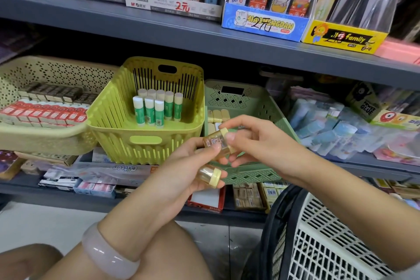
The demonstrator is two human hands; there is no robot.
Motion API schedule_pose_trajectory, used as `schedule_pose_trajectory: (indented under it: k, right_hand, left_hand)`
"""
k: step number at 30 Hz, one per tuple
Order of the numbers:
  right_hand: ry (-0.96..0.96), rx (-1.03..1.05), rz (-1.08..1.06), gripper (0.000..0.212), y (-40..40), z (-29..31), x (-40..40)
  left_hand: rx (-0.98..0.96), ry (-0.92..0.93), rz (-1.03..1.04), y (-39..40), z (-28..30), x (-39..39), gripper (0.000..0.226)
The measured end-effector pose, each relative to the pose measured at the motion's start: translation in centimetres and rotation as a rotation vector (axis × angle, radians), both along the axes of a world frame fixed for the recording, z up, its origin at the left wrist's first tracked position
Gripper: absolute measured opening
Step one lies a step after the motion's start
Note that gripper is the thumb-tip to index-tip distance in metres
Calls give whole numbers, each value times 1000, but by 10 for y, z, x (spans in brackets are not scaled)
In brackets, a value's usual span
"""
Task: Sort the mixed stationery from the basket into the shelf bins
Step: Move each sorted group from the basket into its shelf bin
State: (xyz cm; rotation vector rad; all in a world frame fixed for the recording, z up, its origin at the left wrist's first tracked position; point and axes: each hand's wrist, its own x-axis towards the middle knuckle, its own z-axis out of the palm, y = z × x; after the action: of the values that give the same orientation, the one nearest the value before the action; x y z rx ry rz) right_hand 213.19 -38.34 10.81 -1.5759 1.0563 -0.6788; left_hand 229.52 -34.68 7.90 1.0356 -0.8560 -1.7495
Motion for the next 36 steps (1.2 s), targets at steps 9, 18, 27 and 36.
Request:
schedule_pose_trajectory:
  k: [9,18,27,36]
  right_hand:
    - [248,-114,-529,21,-86,-20,-19]
    - [715,-89,-400,23,-144,-45,-5]
    - [1093,-329,97,66,-155,-43,-14]
    - [992,-379,-15,44,-155,-50,-17]
  left_hand:
    - [227,327,33,-3,9,9,36]
    - [174,267,11,-5,5,14,39]
    - [170,239,27,-8,0,12,38]
    - [152,205,58,-9,-6,11,15]
